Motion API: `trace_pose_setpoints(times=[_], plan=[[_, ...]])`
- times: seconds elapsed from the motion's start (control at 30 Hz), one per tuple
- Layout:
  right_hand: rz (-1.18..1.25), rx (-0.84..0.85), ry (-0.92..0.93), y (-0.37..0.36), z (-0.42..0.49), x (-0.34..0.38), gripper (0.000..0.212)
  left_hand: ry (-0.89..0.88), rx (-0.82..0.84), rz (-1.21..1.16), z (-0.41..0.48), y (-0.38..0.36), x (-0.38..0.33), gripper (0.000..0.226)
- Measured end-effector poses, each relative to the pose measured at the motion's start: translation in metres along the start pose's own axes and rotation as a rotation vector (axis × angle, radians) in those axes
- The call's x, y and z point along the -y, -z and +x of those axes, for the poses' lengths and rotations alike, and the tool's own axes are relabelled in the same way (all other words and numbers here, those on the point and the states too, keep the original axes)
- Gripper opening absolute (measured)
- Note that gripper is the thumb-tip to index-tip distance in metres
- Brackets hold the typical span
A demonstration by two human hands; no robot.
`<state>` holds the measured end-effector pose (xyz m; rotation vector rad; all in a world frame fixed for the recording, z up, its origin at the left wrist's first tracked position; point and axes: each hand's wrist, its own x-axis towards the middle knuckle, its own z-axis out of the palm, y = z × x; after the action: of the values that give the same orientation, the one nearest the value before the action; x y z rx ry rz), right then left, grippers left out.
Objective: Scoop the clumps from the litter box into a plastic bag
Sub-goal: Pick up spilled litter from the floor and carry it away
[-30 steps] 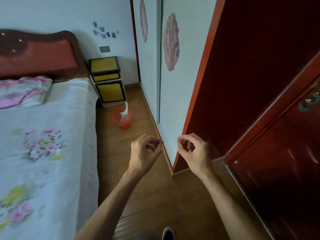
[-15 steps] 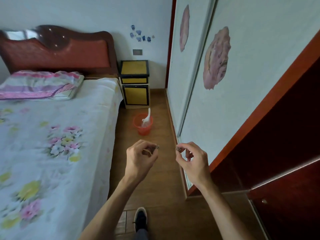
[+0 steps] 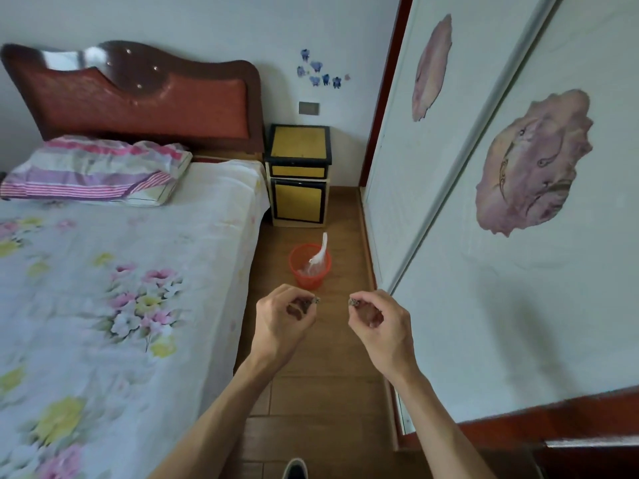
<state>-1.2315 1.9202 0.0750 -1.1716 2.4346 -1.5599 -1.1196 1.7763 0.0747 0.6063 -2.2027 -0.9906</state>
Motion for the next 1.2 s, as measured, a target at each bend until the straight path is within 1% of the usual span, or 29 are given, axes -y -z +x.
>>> trace_pose_setpoints(times=[0.17, 0.4, 0.7, 0.97, 1.2], plan=[[0.011, 0.024, -0.003, -0.019, 0.050, -0.019, 0.016, 0.016, 0.001, -0.018, 0.040, -0.011, 0.022, 0.012], [0.051, 0.056, 0.027, -0.039, 0.145, -0.062, 0.018, 0.050, -0.076, 0.028, 0.117, -0.041, 0.048, 0.006], [0.059, 0.179, 0.061, -0.052, 0.253, -0.116, 0.019, 0.134, -0.116, 0.086, 0.215, -0.085, 0.072, 0.008], [0.075, 0.240, 0.025, -0.072, 0.302, -0.150, 0.020, 0.197, -0.109, 0.069, 0.263, -0.109, 0.103, 0.008], [0.065, 0.285, -0.052, -0.113, 0.341, -0.180, 0.023, 0.231, -0.122, 0.059, 0.310, -0.120, 0.149, 0.008]])
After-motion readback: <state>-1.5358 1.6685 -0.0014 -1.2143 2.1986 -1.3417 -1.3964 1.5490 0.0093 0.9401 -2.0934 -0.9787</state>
